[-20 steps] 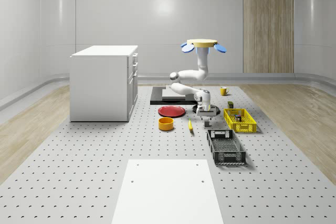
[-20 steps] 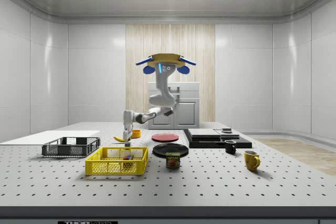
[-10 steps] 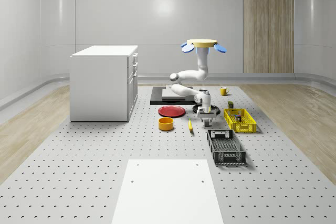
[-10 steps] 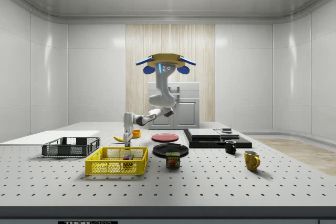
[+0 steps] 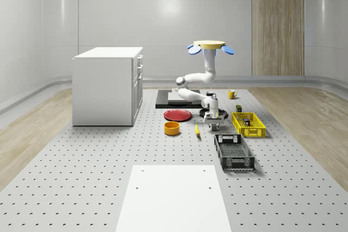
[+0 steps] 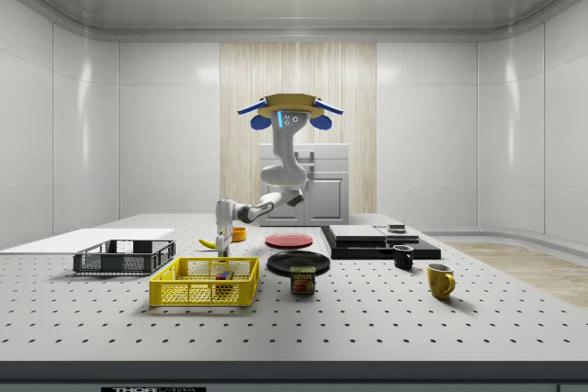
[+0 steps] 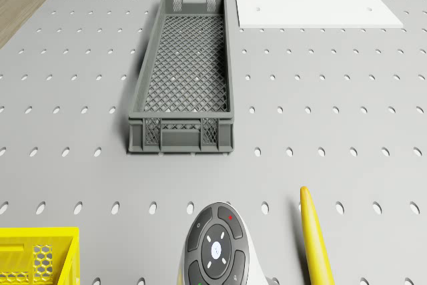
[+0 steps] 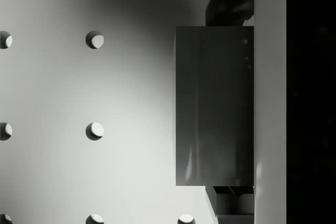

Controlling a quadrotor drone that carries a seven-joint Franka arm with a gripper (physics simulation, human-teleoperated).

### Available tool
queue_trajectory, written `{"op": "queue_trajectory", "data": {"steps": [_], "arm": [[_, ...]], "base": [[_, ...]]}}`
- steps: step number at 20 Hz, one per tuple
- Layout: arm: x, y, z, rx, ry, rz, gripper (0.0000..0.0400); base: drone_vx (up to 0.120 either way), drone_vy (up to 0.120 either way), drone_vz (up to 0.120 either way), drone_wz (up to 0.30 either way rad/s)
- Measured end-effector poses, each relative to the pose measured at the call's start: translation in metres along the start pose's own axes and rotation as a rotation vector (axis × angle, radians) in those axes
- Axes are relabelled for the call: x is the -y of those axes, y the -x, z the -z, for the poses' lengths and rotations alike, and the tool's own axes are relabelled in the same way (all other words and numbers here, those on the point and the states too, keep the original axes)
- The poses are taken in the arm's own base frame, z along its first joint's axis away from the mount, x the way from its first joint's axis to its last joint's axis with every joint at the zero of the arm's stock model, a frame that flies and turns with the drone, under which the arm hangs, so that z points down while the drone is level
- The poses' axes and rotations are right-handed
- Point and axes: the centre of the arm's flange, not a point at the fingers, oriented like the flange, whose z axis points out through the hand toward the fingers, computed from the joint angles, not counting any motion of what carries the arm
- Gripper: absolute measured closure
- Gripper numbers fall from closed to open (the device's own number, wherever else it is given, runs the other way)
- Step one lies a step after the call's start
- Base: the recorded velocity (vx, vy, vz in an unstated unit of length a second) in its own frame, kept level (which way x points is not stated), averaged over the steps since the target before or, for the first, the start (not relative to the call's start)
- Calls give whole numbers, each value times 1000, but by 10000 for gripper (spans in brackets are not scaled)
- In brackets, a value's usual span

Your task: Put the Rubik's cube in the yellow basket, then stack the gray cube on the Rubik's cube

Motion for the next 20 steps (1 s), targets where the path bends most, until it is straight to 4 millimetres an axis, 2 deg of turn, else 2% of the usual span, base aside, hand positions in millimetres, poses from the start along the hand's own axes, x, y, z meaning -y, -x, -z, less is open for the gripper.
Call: {"op": "queue_trajectory", "data": {"steps": [3, 6, 11, 15, 20], "arm": [[0, 0, -1, 0, 0, 0, 107], [1, -1, -1, 0, 0, 0, 130], [1, -1, 0, 0, 0, 0, 144], [1, -1, 12, 0, 0, 0, 148], [1, -1, 29, 0, 0, 0, 149]], "base": [[0, 0, 0, 0], [0, 0, 0, 0], [0, 0, 0, 0], [0, 0, 0, 0], [0, 0, 112, 0]]}}
